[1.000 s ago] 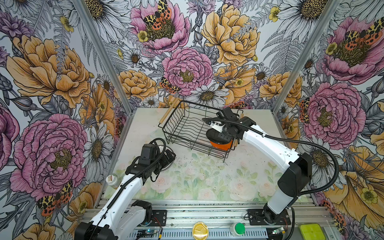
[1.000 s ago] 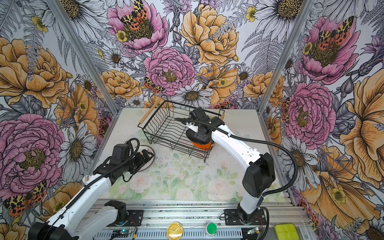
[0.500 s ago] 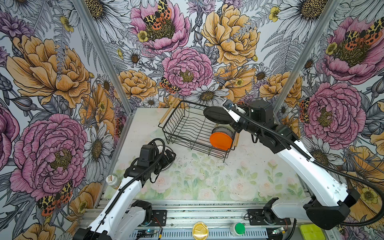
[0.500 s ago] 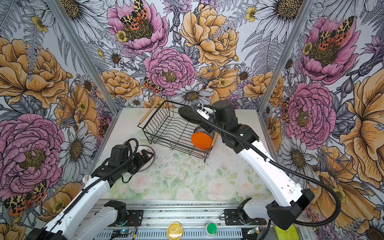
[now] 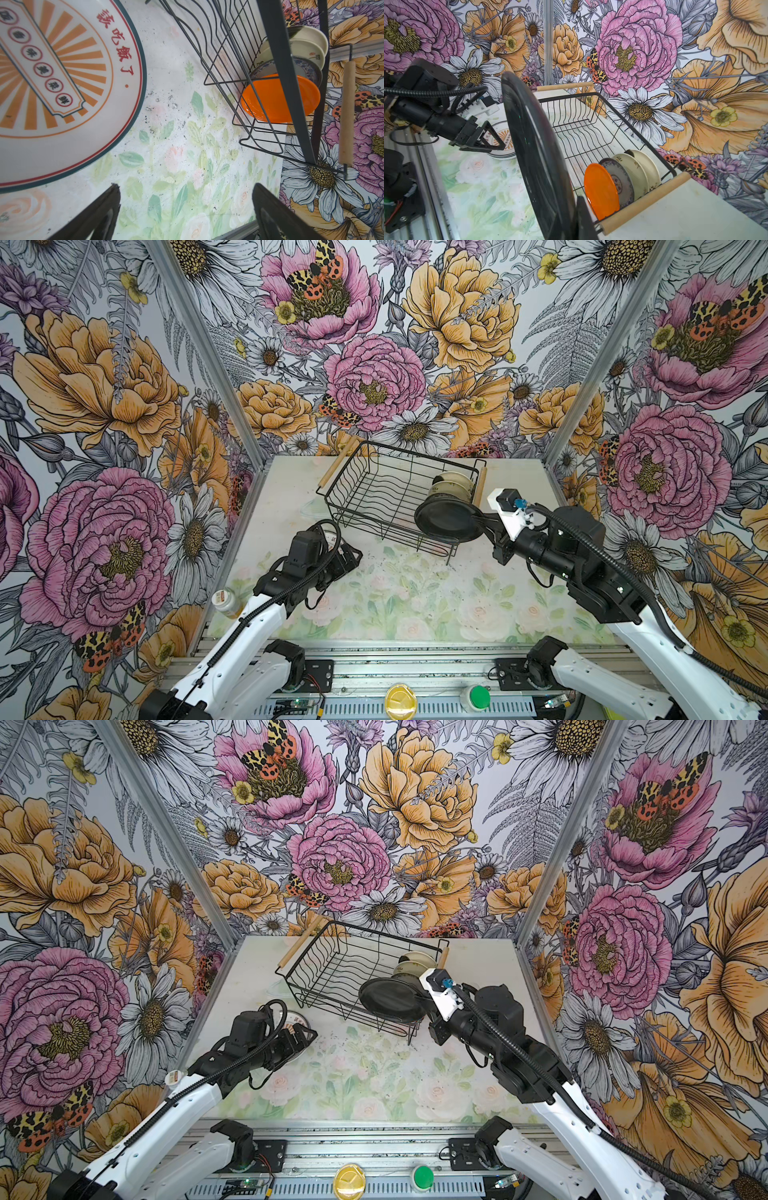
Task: Unload the plates from the dish rack
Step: 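Close the right gripper on the black plate and lift it out, then carry the black plate with the right gripper toward the left gripper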
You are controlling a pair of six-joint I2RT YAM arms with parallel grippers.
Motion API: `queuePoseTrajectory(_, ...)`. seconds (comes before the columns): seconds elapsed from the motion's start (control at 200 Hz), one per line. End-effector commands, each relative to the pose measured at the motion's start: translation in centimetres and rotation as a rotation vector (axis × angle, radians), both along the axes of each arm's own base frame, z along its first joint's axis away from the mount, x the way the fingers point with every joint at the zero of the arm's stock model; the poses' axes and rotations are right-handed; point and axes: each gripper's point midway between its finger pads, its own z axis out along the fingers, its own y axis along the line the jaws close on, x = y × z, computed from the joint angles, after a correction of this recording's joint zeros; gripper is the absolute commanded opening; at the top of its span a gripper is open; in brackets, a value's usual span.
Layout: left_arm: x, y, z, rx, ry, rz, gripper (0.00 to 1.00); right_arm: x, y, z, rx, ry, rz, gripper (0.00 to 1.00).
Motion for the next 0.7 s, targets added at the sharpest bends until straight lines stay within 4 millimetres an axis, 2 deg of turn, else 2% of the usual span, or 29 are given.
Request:
queuePoseTrajectory(0.0,0.3,-0.5,1.2,-0.014,-0.067,0.009,0.99,-1.6,-0.1,-0.4,0.159,0.095,0.0,0.0)
queuePoseTrajectory(0.165,-0.3,-1.7,1.4,-0.022,-0.098,-0.028,0.99,-3.7,0.3,-3.1,0.294,0.279,0.027,0.0)
queuePoseTrajectory(0.32,-0.8,-2.5,1.7,-0.021,-0.124,-0.056,0.99,-4.6,1.0,-5.7,0.383,0.48,0.025,0.0)
queuePoseTrajectory(0.505,-1.3,-3.1,2.1,-0.046,-0.156,-0.06,0.99,-3.8,2.3,-9.9,0.396,0.721,-0.04,0.0)
queuePoseTrajectory(0.696,-1.8,-3.3,2.0,-0.069,-0.181,-0.065,0.98,-3.3,3.2,-13.1,0.394,0.878,-0.112,0.0)
